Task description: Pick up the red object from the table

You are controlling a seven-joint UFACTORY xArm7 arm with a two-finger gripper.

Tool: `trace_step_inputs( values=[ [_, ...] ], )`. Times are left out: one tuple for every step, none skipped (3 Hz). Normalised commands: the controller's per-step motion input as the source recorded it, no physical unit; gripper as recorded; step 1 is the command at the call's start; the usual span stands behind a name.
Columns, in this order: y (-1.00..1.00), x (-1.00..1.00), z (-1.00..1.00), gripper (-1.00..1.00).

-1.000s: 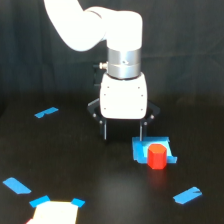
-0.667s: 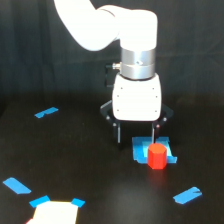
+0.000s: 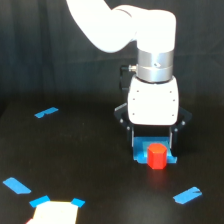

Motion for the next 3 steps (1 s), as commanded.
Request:
trace_step_inputs(
  values=[
    [0.51,0.6,-0.77,-1.0],
    [-0.62,0.45,0.1,-0.87],
    [-0.36,0.81,0.74,-1.0]
  ],
)
